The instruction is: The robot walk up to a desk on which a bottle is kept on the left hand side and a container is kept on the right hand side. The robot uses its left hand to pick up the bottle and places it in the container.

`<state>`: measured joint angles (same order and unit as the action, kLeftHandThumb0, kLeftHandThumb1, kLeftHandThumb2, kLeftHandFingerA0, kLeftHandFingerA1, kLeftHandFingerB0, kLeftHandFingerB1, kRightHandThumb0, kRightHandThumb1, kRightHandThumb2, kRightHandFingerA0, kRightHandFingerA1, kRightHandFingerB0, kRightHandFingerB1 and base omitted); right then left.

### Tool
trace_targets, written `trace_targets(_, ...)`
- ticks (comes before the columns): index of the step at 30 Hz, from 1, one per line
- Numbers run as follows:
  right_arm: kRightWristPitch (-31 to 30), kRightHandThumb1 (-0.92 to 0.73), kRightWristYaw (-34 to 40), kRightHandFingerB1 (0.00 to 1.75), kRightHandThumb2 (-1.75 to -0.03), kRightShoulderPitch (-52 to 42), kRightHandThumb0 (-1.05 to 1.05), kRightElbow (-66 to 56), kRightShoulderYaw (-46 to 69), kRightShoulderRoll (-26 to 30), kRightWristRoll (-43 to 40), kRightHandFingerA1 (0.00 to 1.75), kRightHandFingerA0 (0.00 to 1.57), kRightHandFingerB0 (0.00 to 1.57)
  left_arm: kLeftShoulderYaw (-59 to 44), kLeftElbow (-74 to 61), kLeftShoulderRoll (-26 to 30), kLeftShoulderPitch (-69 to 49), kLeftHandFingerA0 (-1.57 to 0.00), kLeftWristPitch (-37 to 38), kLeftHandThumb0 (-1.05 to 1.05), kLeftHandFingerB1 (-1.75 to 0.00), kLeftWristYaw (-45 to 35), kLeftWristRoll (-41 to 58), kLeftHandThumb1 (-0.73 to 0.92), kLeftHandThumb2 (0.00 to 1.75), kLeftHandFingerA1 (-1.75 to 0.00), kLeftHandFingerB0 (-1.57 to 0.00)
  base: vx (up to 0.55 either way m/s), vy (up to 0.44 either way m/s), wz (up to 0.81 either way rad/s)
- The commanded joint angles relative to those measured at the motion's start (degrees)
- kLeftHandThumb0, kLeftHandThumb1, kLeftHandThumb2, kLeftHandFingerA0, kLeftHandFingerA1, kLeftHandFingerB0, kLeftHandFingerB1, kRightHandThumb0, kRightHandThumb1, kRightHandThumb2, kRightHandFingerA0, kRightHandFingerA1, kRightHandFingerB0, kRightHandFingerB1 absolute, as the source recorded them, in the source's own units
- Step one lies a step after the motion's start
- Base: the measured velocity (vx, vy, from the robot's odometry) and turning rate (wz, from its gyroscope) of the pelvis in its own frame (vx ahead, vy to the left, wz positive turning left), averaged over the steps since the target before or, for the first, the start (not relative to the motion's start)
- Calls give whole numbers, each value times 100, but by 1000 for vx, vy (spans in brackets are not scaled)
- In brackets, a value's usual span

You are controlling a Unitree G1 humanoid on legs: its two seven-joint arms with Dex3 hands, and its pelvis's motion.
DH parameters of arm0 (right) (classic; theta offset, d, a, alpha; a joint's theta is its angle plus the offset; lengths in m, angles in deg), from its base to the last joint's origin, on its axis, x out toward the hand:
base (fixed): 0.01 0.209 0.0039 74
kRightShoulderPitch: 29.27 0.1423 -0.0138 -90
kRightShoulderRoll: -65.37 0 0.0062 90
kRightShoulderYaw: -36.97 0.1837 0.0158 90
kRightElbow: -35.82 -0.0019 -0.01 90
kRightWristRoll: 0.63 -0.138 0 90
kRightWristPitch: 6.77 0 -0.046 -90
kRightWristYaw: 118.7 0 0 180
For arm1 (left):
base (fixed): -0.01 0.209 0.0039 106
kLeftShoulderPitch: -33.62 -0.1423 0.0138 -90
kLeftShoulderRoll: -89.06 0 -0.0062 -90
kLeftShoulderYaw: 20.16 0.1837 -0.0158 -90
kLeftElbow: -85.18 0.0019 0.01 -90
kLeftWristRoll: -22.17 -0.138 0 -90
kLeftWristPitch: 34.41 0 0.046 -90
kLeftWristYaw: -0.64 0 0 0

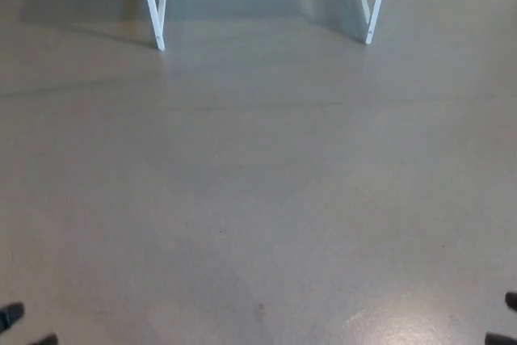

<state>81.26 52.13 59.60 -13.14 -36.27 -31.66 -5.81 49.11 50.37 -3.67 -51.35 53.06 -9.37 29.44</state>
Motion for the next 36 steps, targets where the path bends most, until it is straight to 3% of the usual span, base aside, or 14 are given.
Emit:
trace_targets(1, -290, -65, -673, 42, -58, 194, 3, -412, 829, -124, -1366, 56, 46, 32, -855, 176, 228, 435, -32, 297, -3, -51, -748, 1027, 63, 57, -54, -17, 51, -17, 61)
trace_targets(4, -282, -45, -685, 55, -91, 194, 1, -426, 869, -148, -1336, 63, 38, 23, -898, 232, 231, 467, -31, 343, -4, -51, -827, 998, 62, 57, -54, -16, -116, -46, -5)
trace_targets(9, -299, -66, -714, 44, -58, 177, 2, -454, 926, -181, -1327, 55, 44, 33, -945, 296, 236, 501, -32, 385, -4, -53, -826, 922, 63, 57, -54, -18, 133, 110, -14)
trace_targets(10, -289, -46, -726, 55, -91, 174, 2, -456, 921, -178, -1319, 63, 37, 23, -952, 311, 237, 510, -32, 394, -4, -52, -829, 920, 61, 57, -55, -18, 173, 170, -17)
trace_targets(11, -297, -45, -732, 54, -91, 168, 1, -472, 906, -172, -1301, 61, 34, 21, -943, 329, 247, 526, -27, 411, -3, -57, -823, 904, 41, 89, -60, -16, 190, 186, -27)
trace_targets(16, -306, -46, -732, 54, -92, 173, 1, -458, 901, -166, -1322, 62, 35, 22, -927, 411, 266, 577, -29, 449, -3, -57, -791, 906, 41, 90, -61, -17, 193, 209, 0)
trace_targets(17, -305, -45, -721, 54, -91, 165, 0, -467, 893, -169, -1321, 64, 38, 22, -920, 432, 272, 581, -33, 466, -5, -52, -797, 907, 61, 57, -55, -19, 267, 102, 6)
trace_targets(18, -273, -45, -744, 54, -91, 146, 0, -462, 876, -174, -1319, 62, 35, 22, -891, 461, 288, 583, -29, 494, -4, -57, -759, 874, 43, 91, -61, -17, 259, 92, 7)
trace_targets(24, -250, -44, -736, 55, -90, 108, 1, -459, 876, -185, -1344, 61, 33, 23, -797, 515, 296, 560, -39, 610, -6, -53, -639, 784, 60, 57, -55, -22, 264, -2, 10)
trace_targets(26, -226, -45, -748, 55, -91, 93, 1, -431, 850, -173, -1331, 62, 33, 22, -764, 524, 294, 552, -31, 632, -4, -58, -645, 784, 43, 92, -62, -18, 315, -101, 20)
trace_targets(27, -224, -45, -751, 55, -91, 69, 1, -434, 845, -174, -1328, 61, 32, 23, -753, 532, 295, 535, -37, 651, -6, -54, -654, 778, 62, 60, -56, -19, 274, -175, 34)
trace_targets(28, -215, -65, -752, 43, -59, 27, 0, -441, 836, -179, -1322, 56, 41, 32, -732, 550, 298, 504, -37, 685, -6, -53, -668, 775, 62, 60, -56, -19, 366, -192, 33)
trace_targets(33, -175, -64, -715, 42, -58, -66, 0, -429, 822, -183, -1307, 57, 44, 32, -677, 611, 299, 472, -37, 723, -5, -55, -665, 781, 62, 59, -59, -19, 422, -111, 45)
trace_targets(36, -170, -46, -774, 54, -91, -92, 1, -375, 842, -173, -1351, 61, 33, 21, -647, 639, 299, 462, -39, 763, -4, -55, -682, 786, 63, 58, -61, -18, 350, -103, -3)
